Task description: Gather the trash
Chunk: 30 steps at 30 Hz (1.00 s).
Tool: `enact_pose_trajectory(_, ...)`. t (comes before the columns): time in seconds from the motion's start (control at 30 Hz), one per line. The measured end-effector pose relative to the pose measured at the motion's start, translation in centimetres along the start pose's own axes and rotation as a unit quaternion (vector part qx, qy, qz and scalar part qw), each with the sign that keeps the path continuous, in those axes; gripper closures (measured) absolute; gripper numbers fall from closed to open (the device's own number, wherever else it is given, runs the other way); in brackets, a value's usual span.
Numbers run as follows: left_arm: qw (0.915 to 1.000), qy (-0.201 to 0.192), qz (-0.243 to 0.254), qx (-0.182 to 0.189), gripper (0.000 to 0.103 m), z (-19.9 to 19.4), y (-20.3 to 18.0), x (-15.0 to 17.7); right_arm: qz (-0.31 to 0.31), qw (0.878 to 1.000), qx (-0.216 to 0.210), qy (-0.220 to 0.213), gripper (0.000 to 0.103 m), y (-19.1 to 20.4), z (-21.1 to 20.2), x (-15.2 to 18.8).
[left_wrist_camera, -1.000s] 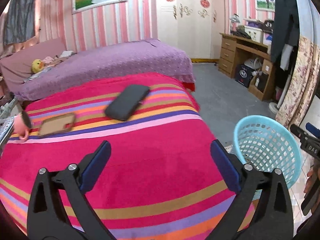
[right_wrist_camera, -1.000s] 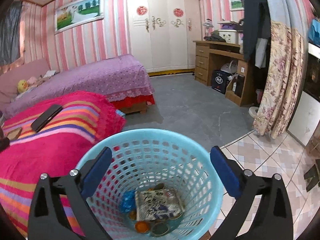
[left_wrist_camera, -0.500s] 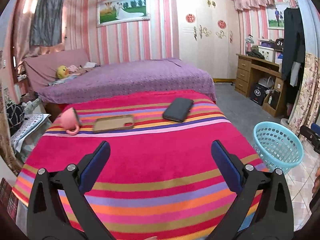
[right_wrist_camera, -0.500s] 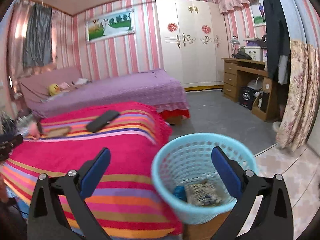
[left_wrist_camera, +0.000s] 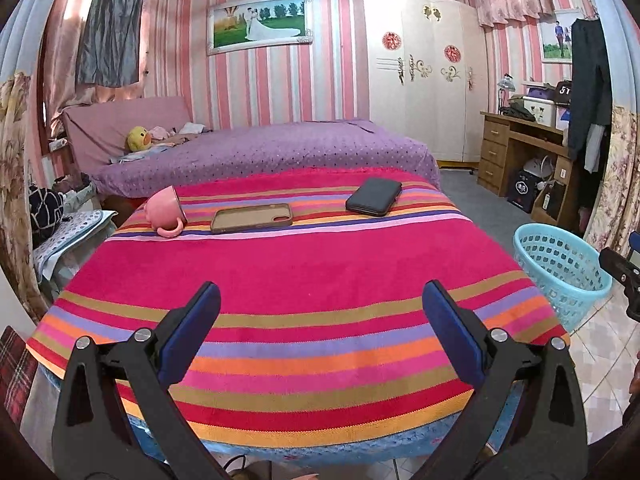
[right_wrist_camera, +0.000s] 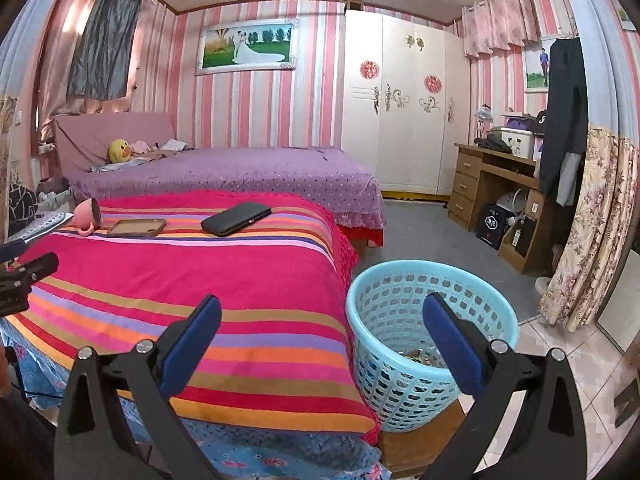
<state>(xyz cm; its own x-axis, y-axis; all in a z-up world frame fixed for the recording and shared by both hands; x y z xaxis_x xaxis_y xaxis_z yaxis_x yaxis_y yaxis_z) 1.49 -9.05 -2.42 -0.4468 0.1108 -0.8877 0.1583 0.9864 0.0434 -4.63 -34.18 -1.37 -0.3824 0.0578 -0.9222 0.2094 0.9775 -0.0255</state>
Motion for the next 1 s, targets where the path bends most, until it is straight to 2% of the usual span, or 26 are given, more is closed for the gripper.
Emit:
enact_pose_trajectory(0.6,1.0,0.003,-0.003,0.002,0.005,1.8,0.3,0.4,-0.004,1.0,-0.011,-0.008,0.005,2.2,0.6,-0.4)
enact_pose_trajectory(1.0,0.9999,-0.011,-0.003,-0.002,0.005,2.1,0.1,0.0,-0.011,1.0,-0.006,-0.018,0.005,2.3,0.3,-0.5)
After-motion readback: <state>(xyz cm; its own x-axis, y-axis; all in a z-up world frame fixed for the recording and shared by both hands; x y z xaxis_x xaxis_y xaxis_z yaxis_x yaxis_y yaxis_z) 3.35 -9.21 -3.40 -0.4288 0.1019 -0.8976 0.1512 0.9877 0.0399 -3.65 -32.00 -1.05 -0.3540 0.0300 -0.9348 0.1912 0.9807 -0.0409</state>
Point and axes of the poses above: each gripper's, at about its wrist camera, not at the fingertips, and z roughly the way its jaws point, y to its left, x to its underside, the point moved 8 cm from there along z, roughly the way its jaws point, and after that the axes turned 2 degrees about y, right-handed, at the moved point
